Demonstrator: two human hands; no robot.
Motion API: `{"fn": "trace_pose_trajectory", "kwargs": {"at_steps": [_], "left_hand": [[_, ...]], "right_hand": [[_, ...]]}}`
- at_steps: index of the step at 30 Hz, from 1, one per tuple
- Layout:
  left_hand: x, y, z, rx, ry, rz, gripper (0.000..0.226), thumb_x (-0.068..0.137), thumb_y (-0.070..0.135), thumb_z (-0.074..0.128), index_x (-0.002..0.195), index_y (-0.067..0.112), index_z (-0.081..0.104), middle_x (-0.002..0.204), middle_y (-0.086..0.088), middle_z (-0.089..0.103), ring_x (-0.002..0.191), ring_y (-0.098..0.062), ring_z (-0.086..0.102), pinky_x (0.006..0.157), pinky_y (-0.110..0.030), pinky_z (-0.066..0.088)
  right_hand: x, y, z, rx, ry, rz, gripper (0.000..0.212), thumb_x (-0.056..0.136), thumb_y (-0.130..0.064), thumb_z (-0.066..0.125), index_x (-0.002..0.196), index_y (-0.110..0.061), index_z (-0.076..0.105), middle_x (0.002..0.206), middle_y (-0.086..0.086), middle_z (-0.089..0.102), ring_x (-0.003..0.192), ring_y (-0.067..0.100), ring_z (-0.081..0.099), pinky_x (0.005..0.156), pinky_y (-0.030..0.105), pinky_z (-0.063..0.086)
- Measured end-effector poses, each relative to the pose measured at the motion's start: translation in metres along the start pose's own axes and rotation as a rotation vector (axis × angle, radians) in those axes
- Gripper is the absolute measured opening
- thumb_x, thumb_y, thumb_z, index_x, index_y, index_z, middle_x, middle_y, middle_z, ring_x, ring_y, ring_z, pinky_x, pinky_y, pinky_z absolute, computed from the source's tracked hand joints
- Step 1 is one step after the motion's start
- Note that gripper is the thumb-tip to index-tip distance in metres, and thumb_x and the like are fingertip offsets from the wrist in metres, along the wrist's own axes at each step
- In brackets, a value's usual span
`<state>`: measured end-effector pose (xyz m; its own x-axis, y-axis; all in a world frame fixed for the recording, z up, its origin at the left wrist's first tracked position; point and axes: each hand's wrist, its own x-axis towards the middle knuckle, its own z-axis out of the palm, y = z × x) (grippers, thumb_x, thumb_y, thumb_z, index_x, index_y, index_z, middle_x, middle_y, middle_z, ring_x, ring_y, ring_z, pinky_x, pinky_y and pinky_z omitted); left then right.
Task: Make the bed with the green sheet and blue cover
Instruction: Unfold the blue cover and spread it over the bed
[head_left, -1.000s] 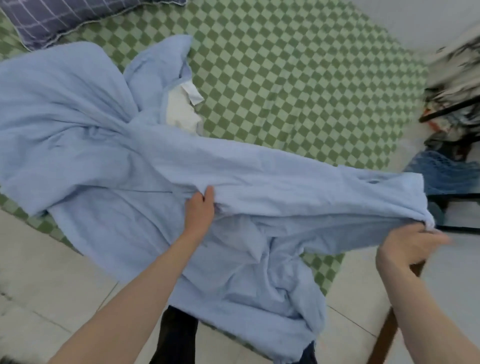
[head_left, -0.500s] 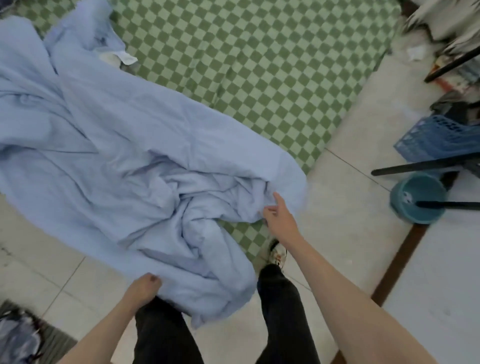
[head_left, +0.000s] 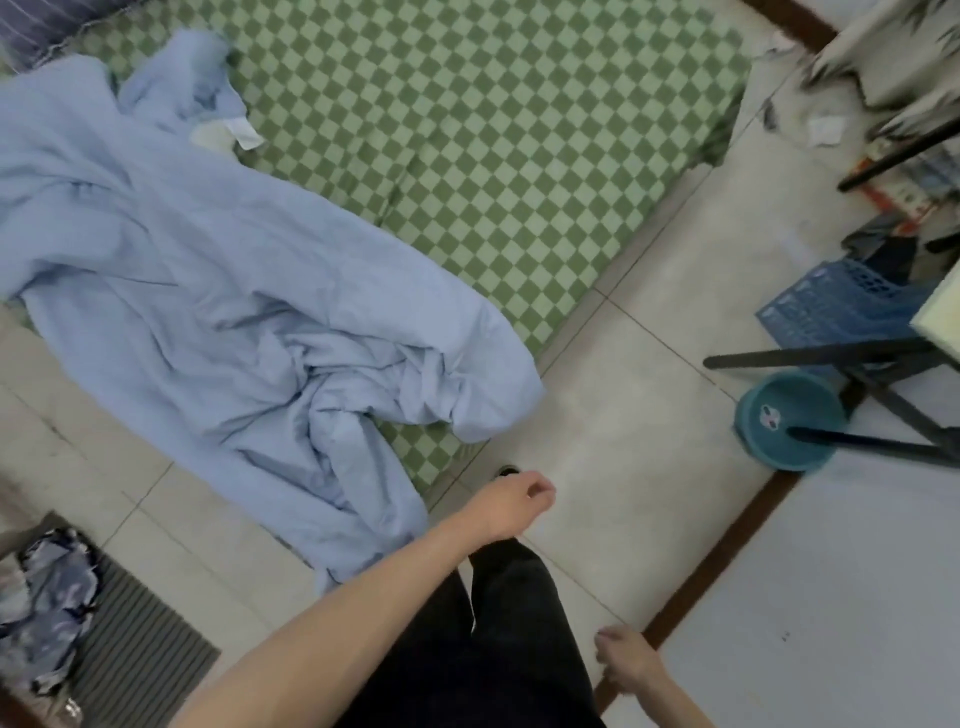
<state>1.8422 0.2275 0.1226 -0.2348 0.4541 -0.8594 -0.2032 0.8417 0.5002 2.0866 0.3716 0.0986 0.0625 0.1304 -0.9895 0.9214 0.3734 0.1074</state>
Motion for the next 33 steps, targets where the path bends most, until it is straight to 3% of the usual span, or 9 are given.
{"fn": "trace_pose_trajectory", "kwargs": {"at_steps": [6,10,14,19,23,26,28,31,33], "left_hand": [[0.016,0.006,-0.060,-0.201,0.242,-0.123,0.028,0.101,0.029,0.049,0.105,0.008,0.067,0.115,-0.008,0.069,0.106,-0.024,0.063,0.090,-0.033,0.048],[0.029,-0.028,-0.094,-0.383,0.391,-0.369,0.034,0.101,0.022,0.050,0.069,0.011,0.053,0.083,-0.014,0.058,0.086,-0.026,0.055,0.066,-0.033,0.038],[0.086,-0.024,-0.132,-0.586,0.441,-0.587,0.033,0.102,0.013,0.048,0.115,-0.011,0.065,0.119,-0.026,0.066,0.113,-0.038,0.062,0.092,-0.037,0.049],[0.157,0.070,-0.186,-0.817,0.589,-0.476,0.024,0.097,0.013,0.050,0.088,-0.001,0.067,0.098,-0.020,0.072,0.092,-0.031,0.066,0.088,-0.041,0.053],[0.225,0.115,-0.230,-0.825,0.581,-0.519,0.042,0.097,0.036,0.055,0.131,0.011,0.053,0.127,-0.011,0.058,0.118,-0.026,0.055,0.098,-0.041,0.045],[0.264,0.089,-0.241,-0.703,0.651,-0.886,0.100,0.085,0.065,0.062,0.157,0.016,0.014,0.161,-0.013,0.017,0.150,-0.032,0.015,0.118,-0.053,0.019],[0.283,0.061,-0.240,-0.830,0.675,-1.074,0.116,0.078,0.067,0.069,0.157,0.011,0.007,0.161,-0.016,0.012,0.149,-0.035,0.016,0.117,-0.057,0.019],[0.308,0.024,-0.224,-0.793,0.785,-1.146,0.070,0.098,0.031,0.060,0.146,-0.011,0.032,0.145,-0.030,0.040,0.136,-0.040,0.042,0.111,-0.050,0.037],[0.324,0.017,-0.211,-0.756,0.973,-1.084,0.027,0.099,-0.001,0.045,0.110,-0.021,0.060,0.102,-0.035,0.063,0.104,-0.045,0.064,0.088,-0.047,0.053]], "right_hand": [[-0.023,-0.127,-0.122,0.039,0.123,-0.287,0.024,0.101,-0.023,0.046,0.116,-0.012,0.062,0.104,0.005,0.069,0.086,0.020,0.063,0.077,0.033,0.049],[-0.030,-0.232,-0.224,0.088,0.219,-0.453,0.022,0.101,-0.029,0.048,0.118,-0.022,0.061,0.103,-0.003,0.070,0.091,0.012,0.068,0.084,0.034,0.055],[-0.007,-0.302,-0.329,-0.018,0.221,-0.490,0.022,0.100,-0.031,0.049,0.119,-0.026,0.061,0.102,-0.005,0.071,0.092,0.011,0.068,0.086,0.036,0.057],[0.031,-0.341,-0.474,-0.313,0.247,-0.340,0.029,0.099,-0.026,0.052,0.124,-0.016,0.062,0.106,0.005,0.071,0.096,0.023,0.067,0.093,0.043,0.053],[0.069,-0.381,-0.568,-0.654,0.249,-0.341,0.037,0.101,-0.030,0.053,0.134,-0.014,0.057,0.121,0.007,0.067,0.107,0.027,0.065,0.097,0.042,0.050],[0.120,-0.440,-0.597,-1.190,0.214,-0.515,0.055,0.102,-0.040,0.048,0.152,-0.025,0.033,0.155,0.004,0.040,0.140,0.025,0.039,0.109,0.039,0.038],[0.158,-0.487,-0.600,-1.513,0.227,-0.667,0.066,0.101,-0.045,0.045,0.158,-0.030,0.015,0.167,-0.001,0.010,0.153,0.026,0.012,0.118,0.045,0.027],[0.208,-0.565,-0.593,-1.830,0.317,-0.817,0.080,0.101,-0.041,0.045,0.157,-0.032,-0.012,0.165,0.003,-0.024,0.153,0.035,-0.014,0.119,0.062,0.015],[0.234,-0.607,-0.592,-1.895,0.373,-0.902,0.085,0.101,-0.039,0.043,0.154,-0.030,-0.022,0.158,0.007,-0.038,0.149,0.040,-0.024,0.115,0.070,0.012]]}}
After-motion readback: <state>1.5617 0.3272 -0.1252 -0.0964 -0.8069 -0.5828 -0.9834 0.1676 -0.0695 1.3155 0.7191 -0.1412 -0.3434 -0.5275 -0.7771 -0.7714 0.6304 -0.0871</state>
